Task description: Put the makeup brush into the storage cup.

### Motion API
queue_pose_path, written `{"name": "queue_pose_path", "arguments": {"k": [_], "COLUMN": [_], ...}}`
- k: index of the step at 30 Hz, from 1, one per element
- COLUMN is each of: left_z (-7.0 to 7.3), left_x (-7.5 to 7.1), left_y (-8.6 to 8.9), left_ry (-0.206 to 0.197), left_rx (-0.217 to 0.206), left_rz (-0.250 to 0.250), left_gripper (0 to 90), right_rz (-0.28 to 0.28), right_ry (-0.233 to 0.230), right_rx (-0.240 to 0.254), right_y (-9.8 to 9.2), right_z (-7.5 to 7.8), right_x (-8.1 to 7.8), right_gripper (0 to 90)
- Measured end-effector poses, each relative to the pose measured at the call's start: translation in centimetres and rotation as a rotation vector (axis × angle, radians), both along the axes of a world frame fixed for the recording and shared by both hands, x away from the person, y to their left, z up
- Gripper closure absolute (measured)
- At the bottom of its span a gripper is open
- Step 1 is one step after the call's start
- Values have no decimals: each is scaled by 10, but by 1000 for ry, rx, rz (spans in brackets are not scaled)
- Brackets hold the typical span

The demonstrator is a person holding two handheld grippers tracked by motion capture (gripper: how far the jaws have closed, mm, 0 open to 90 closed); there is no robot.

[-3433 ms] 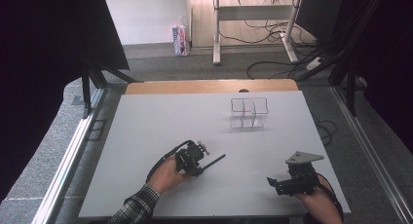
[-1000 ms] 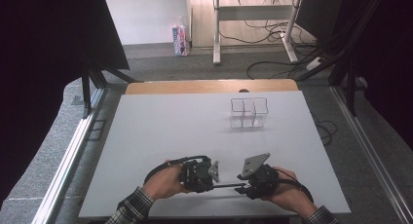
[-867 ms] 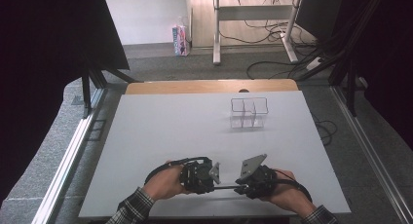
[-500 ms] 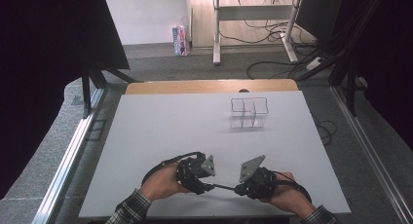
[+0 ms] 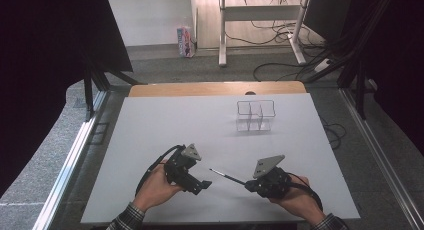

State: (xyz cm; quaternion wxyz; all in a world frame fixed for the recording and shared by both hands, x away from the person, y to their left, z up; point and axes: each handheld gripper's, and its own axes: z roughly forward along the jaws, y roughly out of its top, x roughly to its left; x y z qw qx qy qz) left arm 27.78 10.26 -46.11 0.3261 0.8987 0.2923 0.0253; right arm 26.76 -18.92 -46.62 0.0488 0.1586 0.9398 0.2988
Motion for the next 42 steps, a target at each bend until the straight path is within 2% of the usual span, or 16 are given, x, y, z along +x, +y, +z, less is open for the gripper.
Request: {"name": "queue_pose_path", "arguments": {"k": [4,6,12,15,19,25,28,30,35,37,42], "left_z": [0,-1,-3,-2,1,4,4,4,2,1,-2], "left_x": [0,1,4,5,6,10,12,13,16,18,20], "left_y": [6,9,15,14,12,9,7,7,11,13,16], "left_ry": [-4,21,70,80,120,166,176,187,231,242,265], "left_rx": [-53,-111,-244,-286,-336,-428,-464,-482,-572,-598,-643], "left_rz": [49,51,83,86,100,95,92,86,96,99,105], "left_gripper": [27,29,38,42,53,52,117,196,452,523,644], "right_rz": [-44,-63,-116,-134,-160,-174,-172,-169,-152,-149,-131], "right_ry": [-23,-36,-82,-109,-153,-182,-192,-193,-205,-208,-214], "right_rx": [37,57,113,141,169,213,223,232,241,239,250], "right_y": [-1,-2,-2,-2,1,4,5,7,11,12,14], "right_z": [3,4,7,8,9,9,9,9,7,7,6], "right_x": [0,-1,-4,-6,-10,-14,-15,-16,-18,-19,-21], "right_gripper": [835,835,835,835,834,834,834,833,833,833,833]}}
